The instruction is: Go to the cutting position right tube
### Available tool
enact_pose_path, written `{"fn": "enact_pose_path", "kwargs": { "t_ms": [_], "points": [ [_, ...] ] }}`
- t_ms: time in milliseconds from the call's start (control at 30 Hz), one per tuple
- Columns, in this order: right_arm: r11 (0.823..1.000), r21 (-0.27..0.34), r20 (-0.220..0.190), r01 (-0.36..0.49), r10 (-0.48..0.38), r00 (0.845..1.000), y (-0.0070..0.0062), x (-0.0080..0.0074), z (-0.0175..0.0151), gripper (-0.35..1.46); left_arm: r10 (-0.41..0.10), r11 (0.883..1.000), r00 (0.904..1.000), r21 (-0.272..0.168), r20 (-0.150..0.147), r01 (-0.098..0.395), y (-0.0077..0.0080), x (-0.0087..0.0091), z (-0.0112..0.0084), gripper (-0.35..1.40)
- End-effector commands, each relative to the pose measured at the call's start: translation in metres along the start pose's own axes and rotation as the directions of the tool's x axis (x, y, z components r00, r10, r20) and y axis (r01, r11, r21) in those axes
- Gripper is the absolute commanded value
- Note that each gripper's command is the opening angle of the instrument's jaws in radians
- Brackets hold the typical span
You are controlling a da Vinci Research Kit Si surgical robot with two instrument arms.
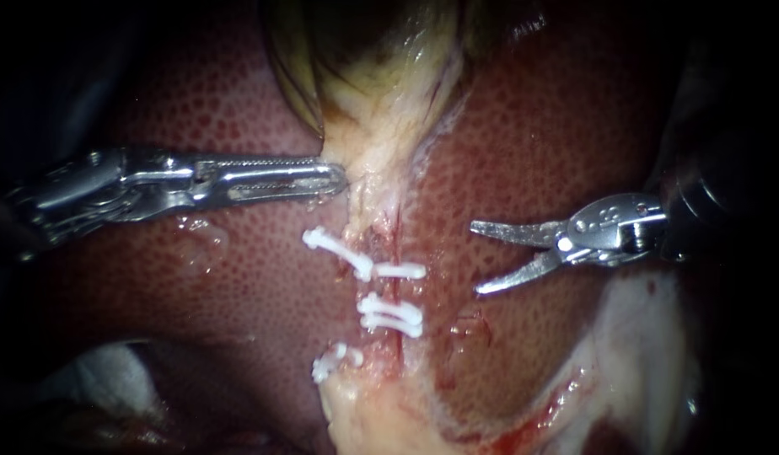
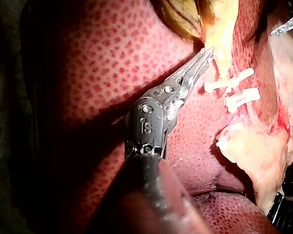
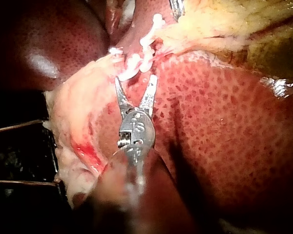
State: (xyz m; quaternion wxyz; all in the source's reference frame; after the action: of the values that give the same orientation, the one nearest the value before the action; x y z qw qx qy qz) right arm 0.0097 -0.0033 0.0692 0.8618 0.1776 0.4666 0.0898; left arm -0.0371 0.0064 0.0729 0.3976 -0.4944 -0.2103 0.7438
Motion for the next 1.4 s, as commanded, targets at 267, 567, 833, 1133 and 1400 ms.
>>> {"fn": "enact_pose_path", "kwargs": {
  "t_ms": [267, 567, 833, 1133, 1400],
  "points": [
    [1.000, -0.001, 0.000, 0.001, -0.001, 1.000, -0.0001, -0.0001, 0.0002, 1.43, -0.012, 1.000, 0.9999, -0.017, 0.005, 0.012, -0.0002, 0.0012, -0.0023, -0.35],
    [1.000, -0.001, 0.000, 0.007, -0.007, 1.000, -0.0001, -0.0002, 0.0003, 1.43, -0.039, 0.999, 0.9985, 0.011, -0.039, 0.039, 0.0007, 0.0052, -0.0086, -0.35],
    [1.000, -0.004, -0.003, -0.009, 0.009, 1.000, -0.0002, -0.0004, 0.0007, 1.43, -0.033, 0.999, 0.9982, 0.011, -0.049, 0.033, 0.0015, 0.0060, -0.0096, -0.35],
    [0.998, 0.024, 0.008, -0.062, 0.062, 0.998, -0.0004, -0.0028, 0.0056, 1.43, -0.033, 0.999, 0.9982, 0.011, -0.049, 0.033, 0.0015, 0.0060, -0.0096, -0.35],
    [0.991, 0.070, 0.034, -0.117, 0.115, 0.993, -0.0008, -0.0056, 0.0108, 1.43, -0.033, 0.999, 0.9982, 0.012, -0.050, 0.033, 0.0016, 0.0060, -0.0096, -0.35]
  ]
}}
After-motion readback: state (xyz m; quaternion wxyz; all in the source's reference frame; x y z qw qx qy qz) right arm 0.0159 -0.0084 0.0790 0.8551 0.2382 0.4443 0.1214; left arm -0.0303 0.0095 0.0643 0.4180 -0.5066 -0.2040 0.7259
